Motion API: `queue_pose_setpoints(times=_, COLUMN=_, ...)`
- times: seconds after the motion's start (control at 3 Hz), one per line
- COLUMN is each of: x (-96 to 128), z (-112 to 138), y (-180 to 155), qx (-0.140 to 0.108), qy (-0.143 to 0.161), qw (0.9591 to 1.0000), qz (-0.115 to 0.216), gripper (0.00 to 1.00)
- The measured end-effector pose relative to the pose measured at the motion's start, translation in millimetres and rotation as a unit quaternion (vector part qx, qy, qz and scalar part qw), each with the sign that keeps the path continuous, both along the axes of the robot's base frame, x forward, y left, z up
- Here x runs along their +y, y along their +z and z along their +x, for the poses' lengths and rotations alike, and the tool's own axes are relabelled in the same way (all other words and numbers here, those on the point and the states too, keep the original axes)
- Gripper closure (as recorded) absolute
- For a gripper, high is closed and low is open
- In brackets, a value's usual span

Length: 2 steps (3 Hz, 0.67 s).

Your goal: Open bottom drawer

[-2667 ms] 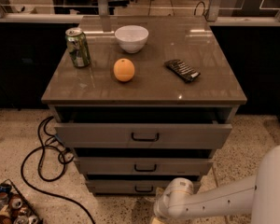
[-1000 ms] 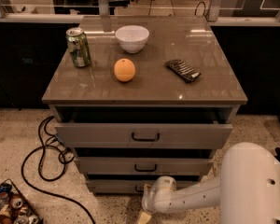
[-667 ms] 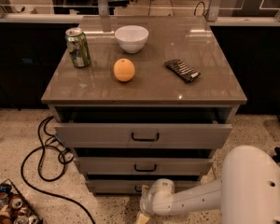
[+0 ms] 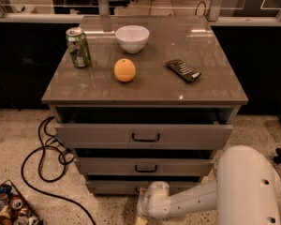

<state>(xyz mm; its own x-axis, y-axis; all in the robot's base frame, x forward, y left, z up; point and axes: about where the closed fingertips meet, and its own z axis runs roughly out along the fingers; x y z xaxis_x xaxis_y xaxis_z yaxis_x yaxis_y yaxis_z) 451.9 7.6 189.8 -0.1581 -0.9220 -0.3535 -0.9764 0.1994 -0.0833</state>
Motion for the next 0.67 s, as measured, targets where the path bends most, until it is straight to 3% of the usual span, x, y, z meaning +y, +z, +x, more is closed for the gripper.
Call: queue_pose_setpoints(times=0.67, x=3.7, z=-0.6, y=-12.2, qx=0.021, qy=0.025, qw=0.9979, qz=-0.055, gripper=0.0)
